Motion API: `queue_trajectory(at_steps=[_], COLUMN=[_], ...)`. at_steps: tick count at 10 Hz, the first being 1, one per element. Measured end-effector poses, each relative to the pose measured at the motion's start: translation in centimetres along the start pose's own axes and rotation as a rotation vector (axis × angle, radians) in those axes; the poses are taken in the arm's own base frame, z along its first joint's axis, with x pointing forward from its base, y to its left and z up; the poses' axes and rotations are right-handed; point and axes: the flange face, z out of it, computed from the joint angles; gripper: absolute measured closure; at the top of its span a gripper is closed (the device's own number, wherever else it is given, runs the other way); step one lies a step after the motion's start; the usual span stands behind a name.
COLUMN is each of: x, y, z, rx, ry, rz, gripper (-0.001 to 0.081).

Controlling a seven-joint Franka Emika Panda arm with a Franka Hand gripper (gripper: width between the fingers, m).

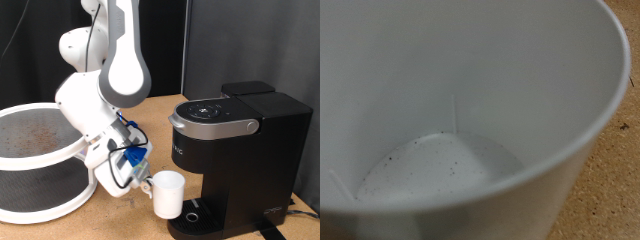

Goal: Make a cup of coffee with the keurig machine

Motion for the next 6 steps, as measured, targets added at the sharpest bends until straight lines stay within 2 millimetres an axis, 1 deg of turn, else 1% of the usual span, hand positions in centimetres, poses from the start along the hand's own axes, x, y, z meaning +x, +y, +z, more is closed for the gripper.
queue_trajectory(at_steps=[4,6], x=[-0.4,-0.9], y=[-1.8,-2.4], z=[3.0,4.1], rx=[0.011,0.016], ry=[-0.011,-0.015], rz=[-0.009,-0.017], gripper=[0.0735,0.0735])
